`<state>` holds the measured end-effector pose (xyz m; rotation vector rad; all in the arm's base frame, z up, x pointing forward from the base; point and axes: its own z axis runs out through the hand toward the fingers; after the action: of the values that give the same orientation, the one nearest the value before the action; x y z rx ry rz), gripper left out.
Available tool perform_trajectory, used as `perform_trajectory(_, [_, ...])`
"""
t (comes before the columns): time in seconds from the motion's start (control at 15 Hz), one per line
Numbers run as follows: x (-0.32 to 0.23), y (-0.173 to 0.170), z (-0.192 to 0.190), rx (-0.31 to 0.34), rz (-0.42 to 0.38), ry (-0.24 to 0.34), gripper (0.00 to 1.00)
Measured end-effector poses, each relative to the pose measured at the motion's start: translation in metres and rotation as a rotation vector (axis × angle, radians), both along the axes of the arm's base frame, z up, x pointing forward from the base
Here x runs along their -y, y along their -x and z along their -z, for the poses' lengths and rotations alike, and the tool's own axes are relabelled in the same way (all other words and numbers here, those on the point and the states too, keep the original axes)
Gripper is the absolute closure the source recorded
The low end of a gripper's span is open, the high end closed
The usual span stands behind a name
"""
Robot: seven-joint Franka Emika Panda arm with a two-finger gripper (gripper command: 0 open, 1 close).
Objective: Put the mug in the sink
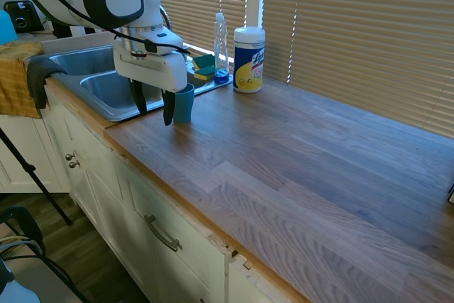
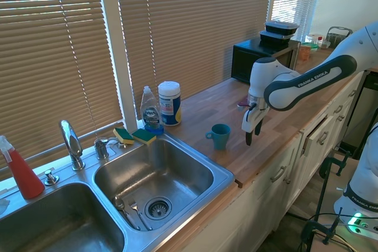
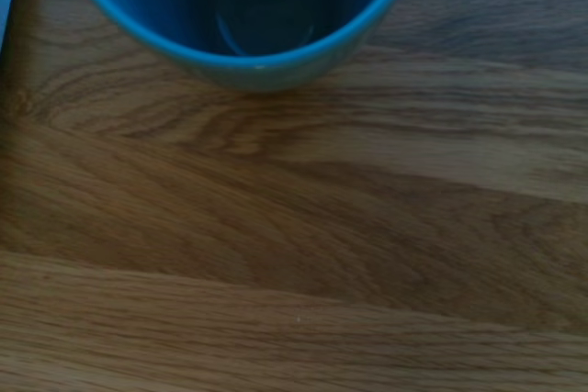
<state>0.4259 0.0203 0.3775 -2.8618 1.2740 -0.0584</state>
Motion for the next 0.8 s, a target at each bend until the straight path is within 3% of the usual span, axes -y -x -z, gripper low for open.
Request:
perform_trajectory(0.33, [-0.001, -0.009, -0.014, 0.031, -0.001, -0.001, 0.0])
perform_trajectory(0.8, [-0.048, -0.063, -0.064, 0.122, -0.04, -0.007, 0.0])
